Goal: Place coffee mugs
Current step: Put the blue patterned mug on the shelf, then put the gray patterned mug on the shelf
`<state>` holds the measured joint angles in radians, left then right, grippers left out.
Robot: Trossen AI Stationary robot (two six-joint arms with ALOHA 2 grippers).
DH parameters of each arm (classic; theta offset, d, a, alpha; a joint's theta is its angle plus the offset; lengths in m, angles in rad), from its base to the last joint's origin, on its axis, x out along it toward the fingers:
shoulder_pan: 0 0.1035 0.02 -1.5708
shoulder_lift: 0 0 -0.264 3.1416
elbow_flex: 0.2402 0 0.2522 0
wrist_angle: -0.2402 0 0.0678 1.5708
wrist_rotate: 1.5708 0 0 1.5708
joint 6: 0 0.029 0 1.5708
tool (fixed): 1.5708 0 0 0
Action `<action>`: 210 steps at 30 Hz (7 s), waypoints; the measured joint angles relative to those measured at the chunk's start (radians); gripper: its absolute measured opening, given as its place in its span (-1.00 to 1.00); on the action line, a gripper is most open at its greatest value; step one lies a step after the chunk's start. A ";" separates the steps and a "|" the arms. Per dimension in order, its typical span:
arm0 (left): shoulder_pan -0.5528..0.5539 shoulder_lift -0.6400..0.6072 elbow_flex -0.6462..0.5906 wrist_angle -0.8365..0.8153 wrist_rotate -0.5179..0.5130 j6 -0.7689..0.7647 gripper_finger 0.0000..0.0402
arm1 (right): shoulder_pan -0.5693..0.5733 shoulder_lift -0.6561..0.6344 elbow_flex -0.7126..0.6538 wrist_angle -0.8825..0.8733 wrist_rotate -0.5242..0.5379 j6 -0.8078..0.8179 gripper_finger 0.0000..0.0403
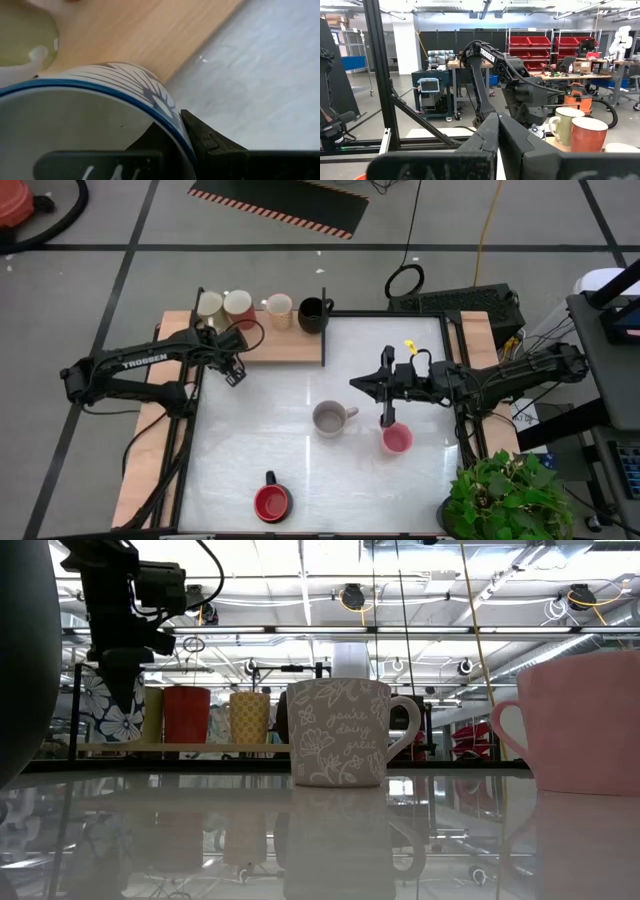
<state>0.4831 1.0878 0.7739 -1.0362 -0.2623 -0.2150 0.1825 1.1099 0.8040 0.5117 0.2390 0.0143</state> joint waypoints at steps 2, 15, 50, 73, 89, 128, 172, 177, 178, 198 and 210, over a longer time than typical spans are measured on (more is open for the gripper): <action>0.002 0.001 0.006 0.000 -0.001 0.026 -0.86 | 0.000 0.000 0.000 0.000 0.000 0.000 -0.98; 0.112 0.001 0.026 0.054 -0.026 0.240 -0.86 | 0.000 0.000 0.000 0.001 -0.003 0.002 -0.98; 0.209 0.001 0.024 0.041 0.008 0.306 -0.72 | 0.000 0.000 0.000 0.000 -0.005 0.000 -0.98; 0.108 -0.005 0.024 0.046 -0.186 0.227 0.42 | 0.000 0.000 0.000 0.000 -0.005 -0.004 -0.98; -0.243 -0.005 0.165 0.067 -0.263 -0.032 0.42 | 0.000 0.000 0.000 0.000 -0.005 0.001 -0.98; -0.883 0.014 0.165 0.175 -0.411 -0.476 0.42 | 0.096 0.591 0.663 -1.069 -0.165 0.065 -0.74; -0.883 0.014 0.165 0.180 -0.419 -0.475 0.42 | -0.005 0.660 0.570 -1.100 -0.248 0.027 -0.60; -0.883 0.014 0.165 0.206 -0.420 -0.466 0.42 | -0.006 0.660 0.570 -1.099 -0.248 -0.006 -0.69; -0.883 0.014 0.165 0.215 -0.420 -0.458 0.42 | -0.006 0.660 0.565 -1.092 -0.249 -0.008 -0.70; -0.883 0.014 0.165 0.250 -0.420 -0.427 0.42 | -0.031 0.658 0.507 -1.049 -0.287 -0.168 -0.96; -0.885 0.030 0.165 0.348 -0.419 -0.290 0.42 | 0.024 0.661 0.505 -0.995 -0.242 -0.391 -0.99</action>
<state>-0.4019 1.1178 0.9386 -0.6886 -0.6811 -0.5046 0.2066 1.7710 1.3094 -0.4830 -0.0033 -0.3767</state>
